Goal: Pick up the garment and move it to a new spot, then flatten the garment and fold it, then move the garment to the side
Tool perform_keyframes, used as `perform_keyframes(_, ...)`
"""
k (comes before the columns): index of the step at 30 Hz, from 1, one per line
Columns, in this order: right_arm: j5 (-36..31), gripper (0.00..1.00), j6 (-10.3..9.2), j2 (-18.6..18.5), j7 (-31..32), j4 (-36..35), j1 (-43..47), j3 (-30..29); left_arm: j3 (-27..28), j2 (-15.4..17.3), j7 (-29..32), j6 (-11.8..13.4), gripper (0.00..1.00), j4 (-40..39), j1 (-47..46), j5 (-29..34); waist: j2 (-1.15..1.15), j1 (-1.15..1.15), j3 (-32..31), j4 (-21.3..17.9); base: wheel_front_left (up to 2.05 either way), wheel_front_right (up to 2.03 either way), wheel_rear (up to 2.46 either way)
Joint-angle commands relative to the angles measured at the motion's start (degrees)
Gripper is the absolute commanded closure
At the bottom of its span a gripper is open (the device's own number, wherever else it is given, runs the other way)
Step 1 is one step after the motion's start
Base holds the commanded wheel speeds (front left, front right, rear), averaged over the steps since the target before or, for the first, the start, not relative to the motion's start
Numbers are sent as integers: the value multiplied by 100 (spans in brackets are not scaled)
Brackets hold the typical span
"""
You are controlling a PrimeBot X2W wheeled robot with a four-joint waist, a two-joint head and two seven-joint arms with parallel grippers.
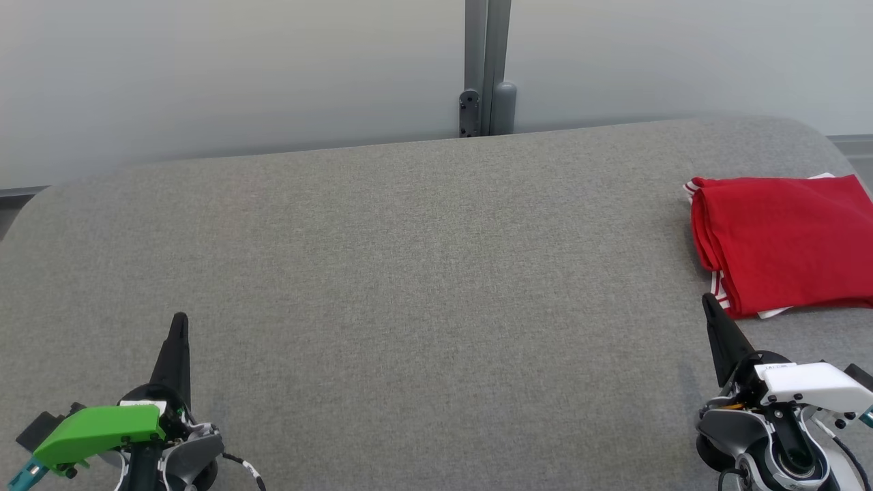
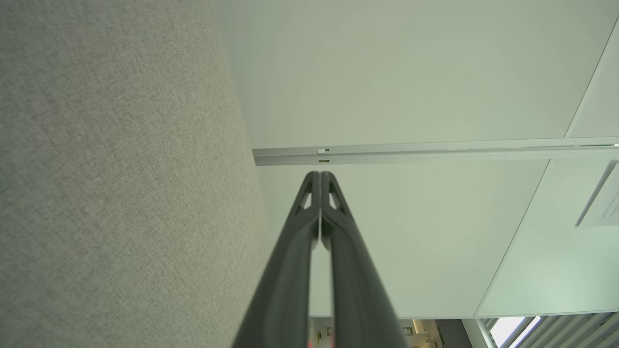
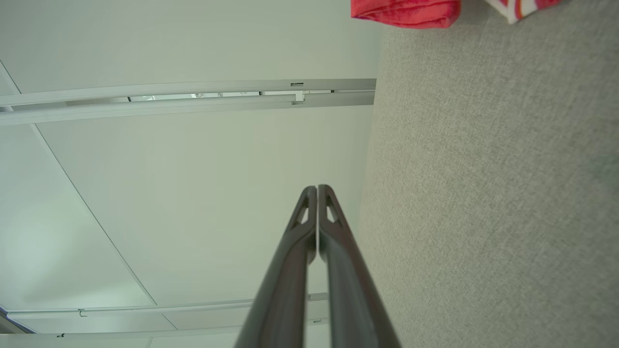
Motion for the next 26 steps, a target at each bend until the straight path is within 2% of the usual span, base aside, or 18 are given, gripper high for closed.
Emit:
perform_keyframes(1, 36, 100, 3, -25, 25, -28, -35, -13, 16, 1, 23, -17, 100, 4, -64, -9, 0, 0, 0, 0, 0, 0, 0)
perform_keyframes(26, 32, 100, 2, -22, 24, -28, -35, -16, 17, 1, 24, -17, 100, 4, -64, -8, 0, 0, 0, 0, 0, 0, 0)
